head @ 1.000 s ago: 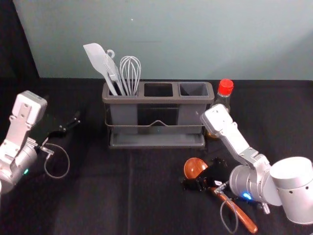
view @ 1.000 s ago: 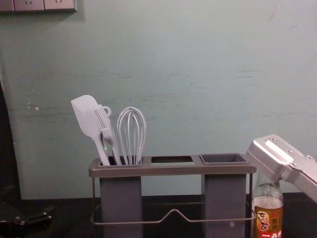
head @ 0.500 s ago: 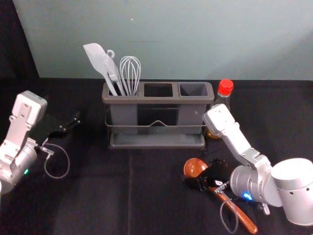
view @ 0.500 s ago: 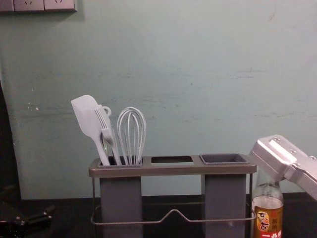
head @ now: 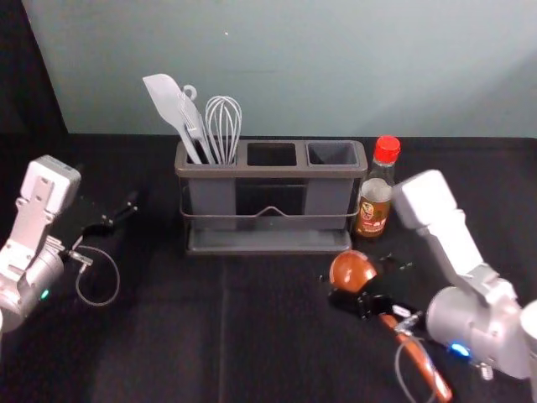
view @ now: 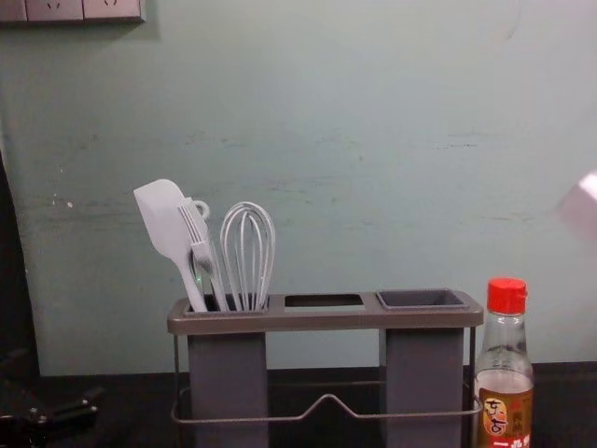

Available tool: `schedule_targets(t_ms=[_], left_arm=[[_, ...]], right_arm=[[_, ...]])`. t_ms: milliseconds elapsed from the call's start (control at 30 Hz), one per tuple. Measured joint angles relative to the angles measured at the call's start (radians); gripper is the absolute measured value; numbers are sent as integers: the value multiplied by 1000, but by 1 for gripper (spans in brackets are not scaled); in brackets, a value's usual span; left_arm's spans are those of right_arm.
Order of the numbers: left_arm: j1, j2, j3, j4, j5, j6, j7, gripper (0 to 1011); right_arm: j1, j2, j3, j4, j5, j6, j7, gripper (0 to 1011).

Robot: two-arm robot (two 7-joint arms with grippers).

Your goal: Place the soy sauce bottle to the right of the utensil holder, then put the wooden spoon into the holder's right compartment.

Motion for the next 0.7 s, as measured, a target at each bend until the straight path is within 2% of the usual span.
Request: schedule_targets(t_ms=[67, 100, 167, 200, 300, 333, 400, 433, 467, 500, 567, 600, 700], left_arm=[[0, 0, 0, 0, 0, 0, 0, 1000], [0, 0, 0, 0, 0, 0, 0, 1000], [0, 0, 0, 0, 0, 0, 0, 1000], [0, 0, 0, 0, 0, 0, 0, 1000], [0, 0, 0, 0, 0, 0, 0, 1000], [0, 0, 0, 0, 0, 0, 0, 1000], [0, 0, 0, 0, 0, 0, 0, 1000], [0, 0, 0, 0, 0, 0, 0, 1000], [0, 0, 0, 0, 0, 0, 0, 1000], [0, 0, 0, 0, 0, 0, 0, 1000], [0, 0, 0, 0, 0, 0, 0, 1000], [0, 0, 0, 0, 0, 0, 0, 1000], [0, 0, 0, 0, 0, 0, 0, 1000]], right_arm=[[-28, 2, 19, -27, 8, -42, -12, 837], [-57, 3, 34, -50, 15, -95, -25, 838], [-86, 3, 49, -68, 20, -154, -41, 837], [-110, 0, 59, -81, 24, -207, -53, 837], [-140, -2, 74, -90, 34, -295, -69, 837], [-156, -4, 85, -90, 46, -349, -73, 837], [-170, -5, 94, -86, 60, -416, -74, 838], [-180, -7, 101, -76, 74, -489, -73, 837], [-185, -8, 104, -69, 80, -522, -72, 838], [-191, -10, 107, -55, 92, -592, -68, 837], [-196, -12, 109, -43, 102, -650, -64, 838], [-201, -14, 110, -26, 113, -724, -57, 837], [-207, -20, 110, 2, 123, -849, -50, 837]])
